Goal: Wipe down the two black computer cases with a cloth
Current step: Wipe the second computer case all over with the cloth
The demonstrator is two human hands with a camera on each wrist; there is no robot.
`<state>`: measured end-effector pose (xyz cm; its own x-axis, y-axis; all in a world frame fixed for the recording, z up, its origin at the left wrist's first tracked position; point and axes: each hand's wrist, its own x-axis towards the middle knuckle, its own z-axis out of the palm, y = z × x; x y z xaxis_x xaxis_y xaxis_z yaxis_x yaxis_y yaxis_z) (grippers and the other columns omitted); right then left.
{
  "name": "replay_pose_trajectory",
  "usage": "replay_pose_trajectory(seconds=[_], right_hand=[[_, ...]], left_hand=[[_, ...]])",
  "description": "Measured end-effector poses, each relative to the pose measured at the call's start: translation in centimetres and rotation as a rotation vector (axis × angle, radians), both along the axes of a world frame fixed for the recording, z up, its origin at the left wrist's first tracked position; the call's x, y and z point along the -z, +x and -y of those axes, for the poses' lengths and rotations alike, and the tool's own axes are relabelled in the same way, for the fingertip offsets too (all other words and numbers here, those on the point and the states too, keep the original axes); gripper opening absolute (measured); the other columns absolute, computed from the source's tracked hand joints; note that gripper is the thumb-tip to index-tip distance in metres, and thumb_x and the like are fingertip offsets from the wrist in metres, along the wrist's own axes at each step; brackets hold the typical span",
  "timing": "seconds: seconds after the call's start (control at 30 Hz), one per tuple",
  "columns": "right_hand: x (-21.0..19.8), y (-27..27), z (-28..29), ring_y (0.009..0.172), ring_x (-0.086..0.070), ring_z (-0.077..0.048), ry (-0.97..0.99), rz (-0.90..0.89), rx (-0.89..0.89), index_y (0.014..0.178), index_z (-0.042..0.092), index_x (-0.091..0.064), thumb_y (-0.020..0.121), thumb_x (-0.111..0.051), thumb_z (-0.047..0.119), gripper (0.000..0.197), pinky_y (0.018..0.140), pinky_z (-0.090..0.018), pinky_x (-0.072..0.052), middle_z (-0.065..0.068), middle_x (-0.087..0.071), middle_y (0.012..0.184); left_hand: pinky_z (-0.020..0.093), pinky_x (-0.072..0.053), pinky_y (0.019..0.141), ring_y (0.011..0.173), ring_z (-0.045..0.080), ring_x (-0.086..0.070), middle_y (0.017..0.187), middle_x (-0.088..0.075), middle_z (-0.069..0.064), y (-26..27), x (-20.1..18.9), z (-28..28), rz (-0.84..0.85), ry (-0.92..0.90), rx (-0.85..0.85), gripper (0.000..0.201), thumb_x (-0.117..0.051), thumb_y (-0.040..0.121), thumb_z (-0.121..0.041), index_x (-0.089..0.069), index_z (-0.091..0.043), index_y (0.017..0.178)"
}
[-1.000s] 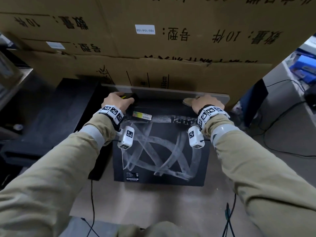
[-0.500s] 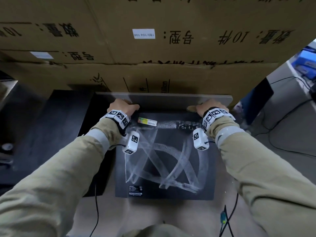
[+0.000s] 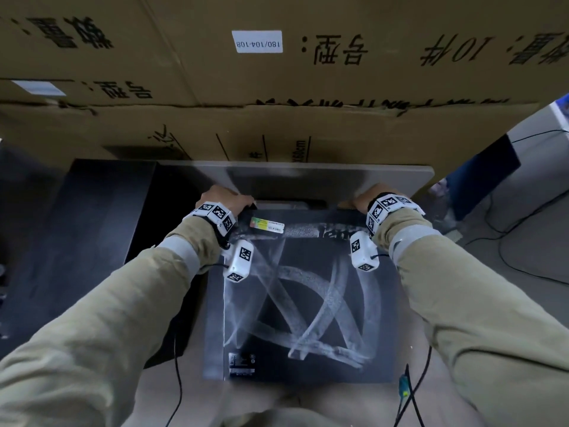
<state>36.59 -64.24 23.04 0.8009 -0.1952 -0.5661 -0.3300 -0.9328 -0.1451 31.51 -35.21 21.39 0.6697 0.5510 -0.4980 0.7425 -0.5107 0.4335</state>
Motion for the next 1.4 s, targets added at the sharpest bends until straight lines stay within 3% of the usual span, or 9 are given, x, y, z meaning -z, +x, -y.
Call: replay_pose_trajectory(seconds=[0.2, 0.27, 0.37, 0.67, 0.83, 0.97, 1.13, 1.3, 1.4], right_hand=[[3.6, 0.3, -0.2, 0.088, -0.064, -0.029, -0.055, -0.099, -0.004, 0.085, 0.018, -0.063, 0.087, -0.064, 0.054, 0.036, 0.087, -0.036, -0.051, -0.005, -0.065, 0.088], [4.8, 0.6, -0.3, 0.099, -0.066, -0.031, -0.059, -0.123, -0.038, 0.101, 0.017, -0.068, 0.09, -0.065, 0.044, 0.029, 0.091, -0.036, -0.051, -0.007, -0.069, 0.104], [7.5, 1.6, -0.1, 0.107, -0.065, -0.03, -0.079, -0.119, -0.012, 0.136, 0.009, -0.056, 0.089, -0.062, 0.046, 0.06, 0.091, -0.038, -0.051, -0.009, -0.066, 0.127], [10.0, 3.4, -0.6, 0.118, -0.059, -0.036, -0.147, -0.213, -0.161, 0.137, 0.013, -0.056, 0.095, -0.06, 0.025, 0.043, 0.101, -0.048, -0.049, -0.017, -0.054, 0.139], [10.9, 4.0, -0.9, 0.093, -0.063, -0.032, -0.07, -0.208, -0.018, 0.104, 0.011, -0.065, 0.089, -0.063, 0.036, 0.029, 0.089, -0.038, -0.05, -0.011, -0.064, 0.098], [11.6, 3.6, -1.0, 0.1, -0.063, -0.034, -0.043, -0.188, -0.023, 0.101, 0.012, -0.06, 0.091, -0.063, 0.033, 0.023, 0.085, -0.038, -0.047, -0.013, -0.064, 0.106], [11.5, 3.3, -1.1, 0.09, -0.06, -0.032, -0.077, -0.189, -0.044, 0.083, 0.017, -0.044, 0.094, -0.06, 0.029, 0.023, 0.079, -0.036, -0.045, -0.011, -0.059, 0.095], [10.9, 2.7, -1.1, 0.109, -0.061, -0.037, -0.04, -0.151, 0.023, 0.097, 0.016, -0.037, 0.098, -0.056, 0.028, 0.023, 0.096, -0.041, -0.047, -0.014, -0.058, 0.107], [11.5, 2.1, -1.0, 0.114, -0.06, -0.041, -0.017, -0.126, 0.034, 0.112, 0.012, -0.053, 0.099, -0.047, 0.028, 0.021, 0.102, -0.049, -0.047, -0.019, -0.058, 0.128]], left_hand=[[0.03, -0.059, 0.069, 0.074, 0.027, -0.067, 0.091, -0.073, 0.008, 0.0, 4.3, -0.3, -0.124, -0.02, 0.032, 0.057, -0.074, 0.049, -0.058, -0.076, -0.019, 0.09], [0.027, -0.055, 0.066, 0.072, 0.025, -0.065, 0.093, -0.072, 0.009, 0.2, 5.1, -0.3, -0.152, -0.032, 0.04, 0.051, -0.075, 0.054, -0.056, -0.076, -0.02, 0.09], [0.026, -0.047, 0.064, 0.067, 0.023, -0.06, 0.095, -0.07, 0.012, 0.9, 6.3, -0.4, -0.197, -0.056, 0.039, 0.042, -0.076, 0.058, -0.051, -0.073, -0.018, 0.085], [0.023, -0.039, 0.05, 0.064, 0.023, -0.057, 0.104, -0.07, 0.015, 3.2, 10.1, -1.1, -0.32, -0.027, 0.063, 0.06, -0.077, 0.061, -0.051, -0.072, -0.008, 0.103], [0.024, -0.036, 0.045, 0.066, 0.026, -0.061, 0.102, -0.072, 0.017, 3.4, 11.7, -1.6, -0.36, -0.018, 0.101, 0.067, -0.071, 0.056, -0.057, -0.073, -0.005, 0.099], [0.023, -0.046, 0.055, 0.073, 0.025, -0.066, 0.088, -0.068, 0.012, 2.9, 12.8, -2.2, -0.379, -0.063, 0.09, 0.043, -0.075, 0.069, -0.044, -0.07, -0.006, 0.087], [0.023, -0.035, 0.045, 0.055, 0.019, -0.052, 0.066, -0.056, 0.004, 2.6, 13.3, -2.4, -0.354, -0.065, 0.095, 0.033, -0.073, 0.075, -0.04, -0.06, -0.011, 0.068], [0.029, -0.045, 0.065, 0.071, 0.024, -0.056, 0.083, -0.063, 0.008, 2.7, 13.3, -2.6, -0.354, -0.123, 0.129, 0.03, -0.069, 0.081, -0.038, -0.063, -0.008, 0.079], [0.032, -0.044, 0.081, 0.087, 0.025, -0.05, 0.097, -0.055, 0.009, 2.3, 12.8, -2.4, -0.246, -0.11, 0.065, 0.029, -0.07, 0.085, -0.035, -0.055, -0.012, 0.094]])
